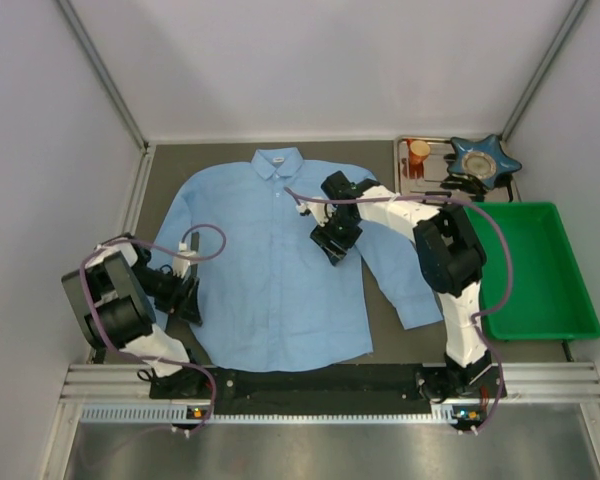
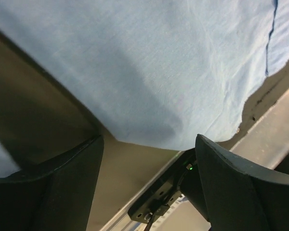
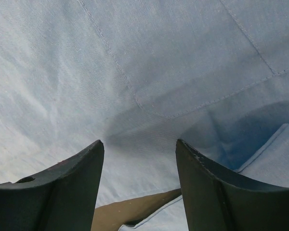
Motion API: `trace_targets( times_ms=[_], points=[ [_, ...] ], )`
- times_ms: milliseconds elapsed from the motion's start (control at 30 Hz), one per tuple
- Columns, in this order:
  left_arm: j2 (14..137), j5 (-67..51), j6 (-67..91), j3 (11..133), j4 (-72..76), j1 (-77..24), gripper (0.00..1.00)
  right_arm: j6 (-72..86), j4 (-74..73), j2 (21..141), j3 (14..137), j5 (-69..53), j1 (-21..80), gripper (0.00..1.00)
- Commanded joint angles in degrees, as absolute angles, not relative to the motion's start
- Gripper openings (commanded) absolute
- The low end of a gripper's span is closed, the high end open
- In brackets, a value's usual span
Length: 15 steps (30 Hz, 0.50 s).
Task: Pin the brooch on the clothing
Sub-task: Flatten out the clothes at the center of the board.
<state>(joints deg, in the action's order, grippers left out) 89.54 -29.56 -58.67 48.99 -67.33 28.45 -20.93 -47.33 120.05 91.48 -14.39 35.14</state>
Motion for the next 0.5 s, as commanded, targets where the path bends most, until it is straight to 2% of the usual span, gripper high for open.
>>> trace_targets(
  times_ms=[0, 233, 367, 467],
  points=[
    [96.0, -30.4, -62.1, 51.2, -72.2, 28.4, 0.80, -20.8, -46.8, 119.5, 91.2, -12.5, 35.3, 0.61],
    [97.8, -31.6, -63.4, 50.1, -68.7, 26.6, 0.78, -20.6, -46.7, 119.7, 91.5, -12.6, 35.4, 0.61],
    [96.0, -36.0, -69.9, 51.8, -75.2, 25.1, 0.76, -20.9, -46.7, 120.0, 91.8, -12.3, 35.4, 0.61],
    [94.7, -39.2, -76.4, 54.5, -82.1, 24.0, 0.68, -21.0, -46.8, 120.1, 91.8, -12.3, 35.4, 0.61]
  ],
)
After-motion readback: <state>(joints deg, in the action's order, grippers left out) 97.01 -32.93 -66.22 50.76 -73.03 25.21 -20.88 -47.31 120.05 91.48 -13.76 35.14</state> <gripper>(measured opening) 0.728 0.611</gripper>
